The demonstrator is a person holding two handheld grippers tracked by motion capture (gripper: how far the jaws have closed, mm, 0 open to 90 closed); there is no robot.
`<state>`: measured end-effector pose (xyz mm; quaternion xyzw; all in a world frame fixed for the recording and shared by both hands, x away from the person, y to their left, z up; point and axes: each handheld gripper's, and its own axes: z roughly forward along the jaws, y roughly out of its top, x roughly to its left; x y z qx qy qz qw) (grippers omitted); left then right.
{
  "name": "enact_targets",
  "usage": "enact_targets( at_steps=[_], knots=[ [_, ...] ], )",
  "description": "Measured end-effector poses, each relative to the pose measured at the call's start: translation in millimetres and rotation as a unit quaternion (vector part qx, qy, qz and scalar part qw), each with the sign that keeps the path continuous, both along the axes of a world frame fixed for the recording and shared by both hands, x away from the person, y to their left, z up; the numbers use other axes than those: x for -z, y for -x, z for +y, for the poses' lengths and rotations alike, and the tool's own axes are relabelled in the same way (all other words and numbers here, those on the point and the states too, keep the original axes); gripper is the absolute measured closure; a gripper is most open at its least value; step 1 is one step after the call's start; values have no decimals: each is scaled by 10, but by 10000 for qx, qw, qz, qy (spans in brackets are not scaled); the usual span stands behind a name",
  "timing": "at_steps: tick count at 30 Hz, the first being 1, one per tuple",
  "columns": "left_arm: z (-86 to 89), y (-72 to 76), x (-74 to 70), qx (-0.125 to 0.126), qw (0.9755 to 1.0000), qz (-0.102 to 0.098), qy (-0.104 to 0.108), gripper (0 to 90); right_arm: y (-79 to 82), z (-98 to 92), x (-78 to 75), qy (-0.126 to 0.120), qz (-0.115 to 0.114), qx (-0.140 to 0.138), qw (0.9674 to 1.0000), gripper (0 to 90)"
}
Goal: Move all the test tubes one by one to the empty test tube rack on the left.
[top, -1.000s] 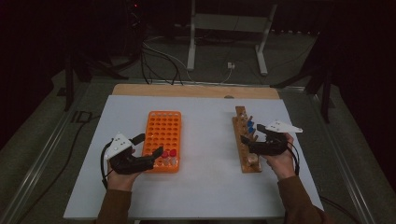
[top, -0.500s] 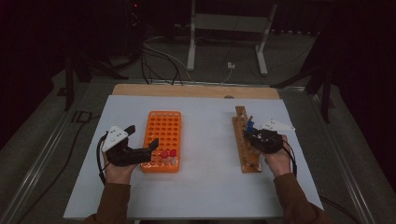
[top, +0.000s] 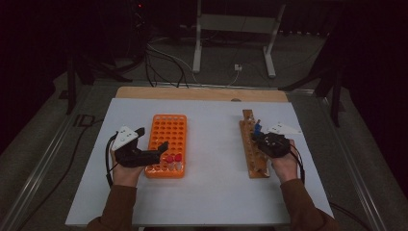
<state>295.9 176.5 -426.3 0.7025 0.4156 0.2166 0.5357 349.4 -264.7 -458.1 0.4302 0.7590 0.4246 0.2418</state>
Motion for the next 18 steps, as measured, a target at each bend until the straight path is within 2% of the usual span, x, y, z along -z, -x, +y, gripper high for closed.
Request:
enact_targets(
  at_steps=[9,18],
  knots=[
    [-78,-36,-33,44,9999,-35,-144,5,79,-35,-177,-104,-193,-5,9998,767],
    [-187,-53,-96,145,9997,-113,-179,10,141,-17,-482,-173,-511,-96,9985,768]
  ],
)
